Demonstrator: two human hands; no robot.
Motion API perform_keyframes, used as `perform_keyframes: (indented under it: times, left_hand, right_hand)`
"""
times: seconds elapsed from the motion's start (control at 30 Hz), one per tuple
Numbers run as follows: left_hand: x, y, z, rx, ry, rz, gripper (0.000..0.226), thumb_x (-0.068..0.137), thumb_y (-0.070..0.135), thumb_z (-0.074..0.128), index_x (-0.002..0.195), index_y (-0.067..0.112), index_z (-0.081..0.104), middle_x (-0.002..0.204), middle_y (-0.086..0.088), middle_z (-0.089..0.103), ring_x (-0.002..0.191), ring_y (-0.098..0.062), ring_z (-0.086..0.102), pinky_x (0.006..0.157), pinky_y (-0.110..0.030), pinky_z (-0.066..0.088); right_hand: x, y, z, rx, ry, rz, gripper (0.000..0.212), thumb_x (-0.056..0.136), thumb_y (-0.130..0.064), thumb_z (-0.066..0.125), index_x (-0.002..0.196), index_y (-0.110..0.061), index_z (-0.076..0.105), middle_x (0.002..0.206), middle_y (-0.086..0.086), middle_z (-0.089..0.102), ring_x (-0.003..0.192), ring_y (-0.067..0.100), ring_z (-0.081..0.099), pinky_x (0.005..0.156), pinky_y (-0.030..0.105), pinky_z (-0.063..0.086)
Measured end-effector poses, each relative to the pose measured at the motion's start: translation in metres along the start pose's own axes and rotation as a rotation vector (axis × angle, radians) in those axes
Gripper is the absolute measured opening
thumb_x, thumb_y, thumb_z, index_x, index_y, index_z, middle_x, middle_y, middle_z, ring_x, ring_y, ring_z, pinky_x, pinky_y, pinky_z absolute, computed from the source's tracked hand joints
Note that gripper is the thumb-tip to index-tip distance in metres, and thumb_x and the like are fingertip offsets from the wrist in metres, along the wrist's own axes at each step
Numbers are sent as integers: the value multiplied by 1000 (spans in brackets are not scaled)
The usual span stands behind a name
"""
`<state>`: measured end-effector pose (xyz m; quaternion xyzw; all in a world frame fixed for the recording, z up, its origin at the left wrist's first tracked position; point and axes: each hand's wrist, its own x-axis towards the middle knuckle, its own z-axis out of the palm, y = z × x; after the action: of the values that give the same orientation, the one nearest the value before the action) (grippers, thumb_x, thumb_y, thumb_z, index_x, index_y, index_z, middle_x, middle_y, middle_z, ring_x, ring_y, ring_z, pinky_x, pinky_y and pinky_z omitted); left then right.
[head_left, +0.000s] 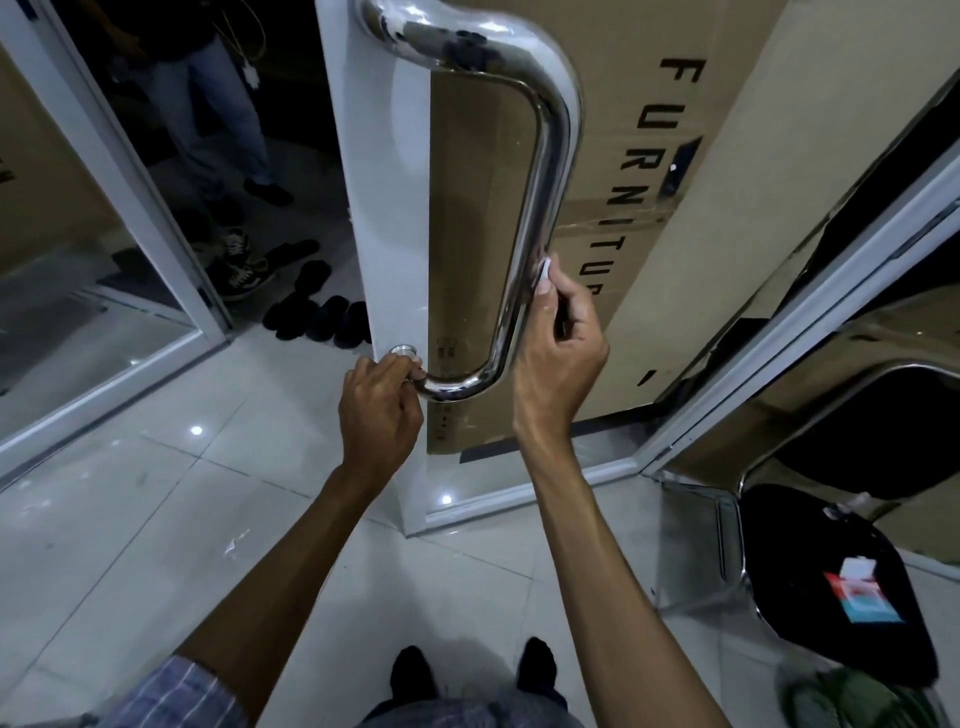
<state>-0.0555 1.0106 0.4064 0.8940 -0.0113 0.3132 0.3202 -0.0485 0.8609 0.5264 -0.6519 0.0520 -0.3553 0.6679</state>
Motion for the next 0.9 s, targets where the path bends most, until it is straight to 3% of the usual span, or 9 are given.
perform_keyframes:
  times: [0.13, 0.27, 0.4, 0.6, 0.73, 0.8, 0.9]
  left_hand:
    - [-1, 1, 1, -6, -21, -9, 35, 99, 22, 40, 100, 9, 72, 95, -5, 74, 82, -11, 44, 69, -27, 37]
    - [-2, 0, 1, 10, -34, -25, 36, 99, 23, 40, 102, 9, 73, 96, -5, 75, 83, -11, 44, 70, -27, 37]
    - [-4, 2, -1, 7, -37, -26, 31, 97, 17, 42, 100, 10, 72, 97, -5, 74, 82, -16, 49, 71, -27, 38]
    - [-6, 7, -9, 44, -96, -58, 20, 92, 6, 58, 105, 13, 71, 99, -4, 74, 85, -22, 56, 73, -31, 41]
    - [-7, 15, -19, 2, -130, -65, 27, 92, 11, 56, 113, 14, 72, 111, -4, 75, 94, -26, 63, 86, -39, 52]
    - [-9, 18, -26, -27, -128, -91, 36, 90, 12, 52, 120, 15, 71, 123, -4, 73, 109, -26, 65, 97, -37, 49]
    - [-14, 18, -35, -3, -118, -98, 39, 88, 8, 53, 123, 17, 70, 126, -2, 72, 111, -25, 63, 97, -34, 46]
  right_hand:
    - [-3, 11, -6, -41, -43, 61, 20, 103, -8, 61, 120, -9, 71, 107, -13, 72, 103, -6, 67, 84, 11, 54]
    - [-8, 18, -11, -74, -50, 86, 22, 104, -11, 61, 123, -8, 72, 114, -5, 75, 109, 0, 69, 92, 21, 58]
    - [-13, 22, -12, -160, -62, 65, 20, 104, -11, 61, 121, -10, 71, 105, -14, 70, 98, -11, 66, 81, 12, 56]
    - [-27, 34, -29, -317, -70, -66, 17, 101, -11, 62, 115, -14, 71, 106, -3, 75, 95, 8, 71, 75, 25, 62]
    - [-36, 33, -26, -391, -241, -245, 18, 100, -16, 61, 115, -13, 71, 109, -2, 73, 97, 7, 68, 78, 27, 62]
    - [-41, 33, -23, -426, -349, -284, 17, 100, -18, 61, 114, -16, 71, 108, -3, 72, 94, 8, 67, 75, 30, 61]
    - [-48, 38, -19, -459, -459, -302, 17, 101, -20, 60, 113, -17, 71, 108, -4, 71, 93, 10, 67, 72, 33, 61]
